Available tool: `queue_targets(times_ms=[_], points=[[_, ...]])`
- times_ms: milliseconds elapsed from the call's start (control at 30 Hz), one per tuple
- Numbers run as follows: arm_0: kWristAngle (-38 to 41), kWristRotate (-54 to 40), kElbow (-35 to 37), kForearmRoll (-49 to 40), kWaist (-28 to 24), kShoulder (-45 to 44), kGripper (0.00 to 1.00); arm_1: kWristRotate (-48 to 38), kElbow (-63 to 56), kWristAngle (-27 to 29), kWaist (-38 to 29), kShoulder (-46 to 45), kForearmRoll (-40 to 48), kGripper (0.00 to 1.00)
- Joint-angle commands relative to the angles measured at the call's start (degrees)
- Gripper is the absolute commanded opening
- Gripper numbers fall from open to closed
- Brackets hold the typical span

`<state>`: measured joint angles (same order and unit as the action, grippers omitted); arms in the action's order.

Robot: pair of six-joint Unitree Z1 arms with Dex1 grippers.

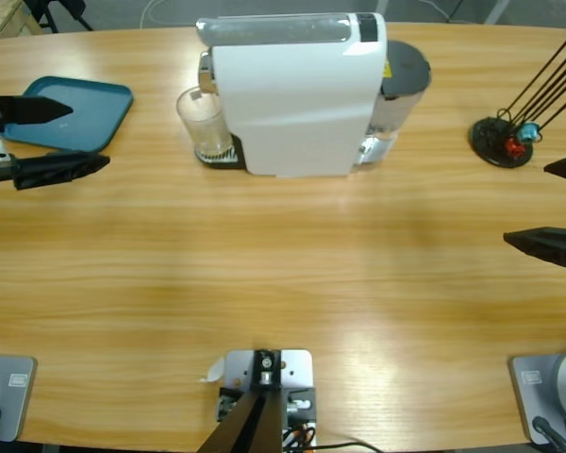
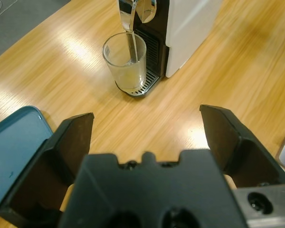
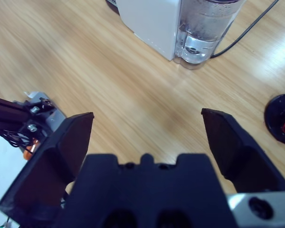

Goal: Pour coffee

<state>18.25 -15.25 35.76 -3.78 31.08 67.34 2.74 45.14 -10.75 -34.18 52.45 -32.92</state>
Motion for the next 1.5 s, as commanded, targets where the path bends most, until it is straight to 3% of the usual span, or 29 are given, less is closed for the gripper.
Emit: queue_targets(times_ms=[33,1500], points=[[-0.7,0.6,-2.5,-1.2,0.5,-1.2,0.968,0.8,-1.1,-1.4,1.4,1.2,0.1,1.0],[-1.1,0.7,-4.1,-0.8,0.5,-3.4,0.968,0.2,-0.8,0.6,2.4,2.5,0.4,1.0]])
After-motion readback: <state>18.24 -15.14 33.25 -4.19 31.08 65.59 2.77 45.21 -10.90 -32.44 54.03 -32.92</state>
